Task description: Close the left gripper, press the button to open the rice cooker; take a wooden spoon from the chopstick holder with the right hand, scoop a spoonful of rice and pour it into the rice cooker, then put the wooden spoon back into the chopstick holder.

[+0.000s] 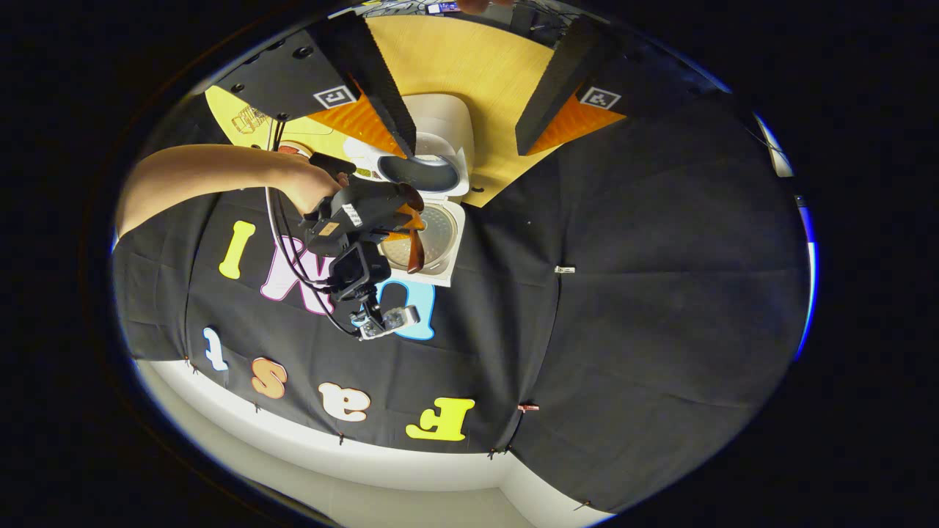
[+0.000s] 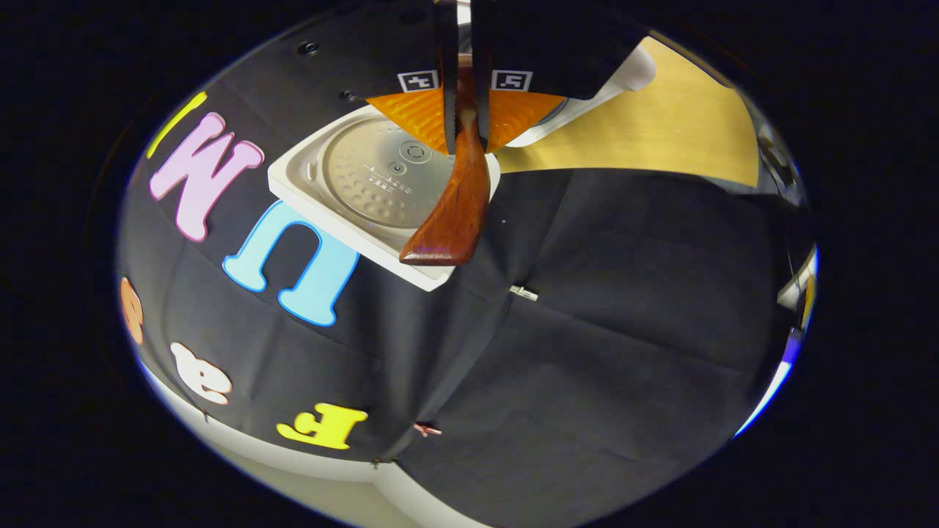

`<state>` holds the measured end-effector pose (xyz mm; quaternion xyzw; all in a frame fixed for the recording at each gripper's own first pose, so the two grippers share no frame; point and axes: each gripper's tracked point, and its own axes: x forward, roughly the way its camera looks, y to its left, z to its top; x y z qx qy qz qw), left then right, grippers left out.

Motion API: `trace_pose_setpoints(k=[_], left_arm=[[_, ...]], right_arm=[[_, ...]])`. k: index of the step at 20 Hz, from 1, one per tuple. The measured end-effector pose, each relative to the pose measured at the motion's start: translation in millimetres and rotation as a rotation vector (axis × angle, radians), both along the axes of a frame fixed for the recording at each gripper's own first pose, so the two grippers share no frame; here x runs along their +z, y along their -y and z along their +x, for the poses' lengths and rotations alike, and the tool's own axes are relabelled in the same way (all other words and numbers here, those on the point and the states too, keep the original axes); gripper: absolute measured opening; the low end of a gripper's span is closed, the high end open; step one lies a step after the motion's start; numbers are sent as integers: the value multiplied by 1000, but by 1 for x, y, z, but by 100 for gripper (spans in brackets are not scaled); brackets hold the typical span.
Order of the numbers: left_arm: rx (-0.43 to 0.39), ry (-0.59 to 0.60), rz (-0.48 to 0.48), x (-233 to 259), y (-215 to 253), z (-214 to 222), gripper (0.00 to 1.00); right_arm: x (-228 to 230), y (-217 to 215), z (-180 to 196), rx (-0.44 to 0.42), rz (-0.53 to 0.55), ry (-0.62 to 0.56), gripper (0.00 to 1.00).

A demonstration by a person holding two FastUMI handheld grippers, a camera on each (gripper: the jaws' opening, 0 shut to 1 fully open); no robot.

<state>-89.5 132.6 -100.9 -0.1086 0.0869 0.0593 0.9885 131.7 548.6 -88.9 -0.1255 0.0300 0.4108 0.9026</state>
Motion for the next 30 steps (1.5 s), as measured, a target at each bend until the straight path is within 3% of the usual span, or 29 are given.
trace_pose_setpoints(k=[4, 8, 14, 20, 30], left_arm=[[-7, 1, 2, 2, 6, -1, 95], [-21, 6, 13, 3, 13, -2, 95], [-40, 14, 7, 9, 24, -3, 95], [-56, 20, 21, 13, 31, -6, 95], [-112, 24, 48, 22, 61, 2, 95]], right_arm=[[17, 16, 6, -49, 123, -110, 7], [37, 45, 4, -80, 207, -138, 11], [80, 113, -6, -143, 410, -211, 11], [86, 224, -24, -233, 451, -188, 11], [51, 450, -37, -548, 468, -162, 11]])
